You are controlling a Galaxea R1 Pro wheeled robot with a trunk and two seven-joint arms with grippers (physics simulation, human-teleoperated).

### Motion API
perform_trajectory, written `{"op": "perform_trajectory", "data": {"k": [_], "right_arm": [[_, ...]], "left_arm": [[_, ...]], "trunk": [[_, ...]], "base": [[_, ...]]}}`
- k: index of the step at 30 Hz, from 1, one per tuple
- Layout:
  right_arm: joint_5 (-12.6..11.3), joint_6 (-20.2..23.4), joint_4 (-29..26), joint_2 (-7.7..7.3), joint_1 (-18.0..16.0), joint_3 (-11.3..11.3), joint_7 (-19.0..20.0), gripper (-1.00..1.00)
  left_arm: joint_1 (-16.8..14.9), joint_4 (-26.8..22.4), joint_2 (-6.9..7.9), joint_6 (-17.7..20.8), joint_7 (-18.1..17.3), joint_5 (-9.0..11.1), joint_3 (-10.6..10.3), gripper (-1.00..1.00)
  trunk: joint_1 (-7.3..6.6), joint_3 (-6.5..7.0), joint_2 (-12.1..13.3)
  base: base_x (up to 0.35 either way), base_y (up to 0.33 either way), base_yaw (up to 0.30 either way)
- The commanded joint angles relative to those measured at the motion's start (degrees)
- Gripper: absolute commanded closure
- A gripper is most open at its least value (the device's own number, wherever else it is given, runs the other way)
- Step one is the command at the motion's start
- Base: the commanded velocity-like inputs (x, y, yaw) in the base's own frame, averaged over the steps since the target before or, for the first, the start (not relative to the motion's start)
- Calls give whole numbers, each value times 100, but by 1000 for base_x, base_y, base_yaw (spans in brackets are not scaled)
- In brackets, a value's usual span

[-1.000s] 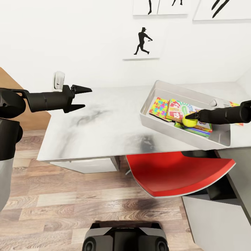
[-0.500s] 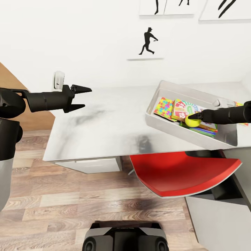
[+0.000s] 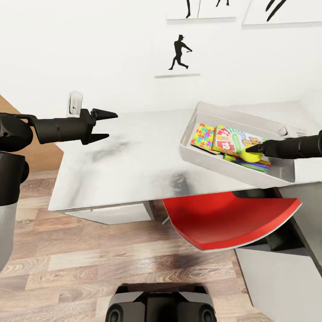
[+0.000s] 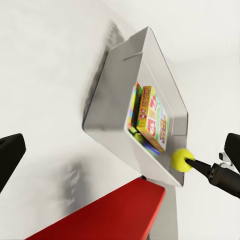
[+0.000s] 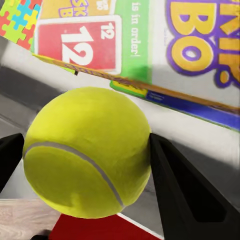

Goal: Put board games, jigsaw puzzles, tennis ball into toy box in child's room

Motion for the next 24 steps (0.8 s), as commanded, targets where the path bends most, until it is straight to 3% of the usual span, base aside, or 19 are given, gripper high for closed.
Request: {"op": "perform_trajectory", "data": {"k": [1,11,19,24], "right_arm": [[-72,0,-8,-26,-16,17,-73,100],[-68,0,-29,-85,-21,8,-84,100],[-72,0,-36,-39,-22,6,-189,100],[-74,0,-42,76,-21,15,-295,100]], "left_arm": [[-5,-4,5,-9,59,60,-3,-100],[-5,-4,5,-9,59,58,-9,-100],[-5,-4,5,-9,59,55,-11,-100],[-5,-4,5,-9,59,54,-11,-100]], "trunk": [[4,-9,-10],[4,-9,-10],[4,-9,-10],[4,-9,-10]], "base": [[0,2,-236],[0,1,-163],[0,0,-40],[0,0,-13]]}}
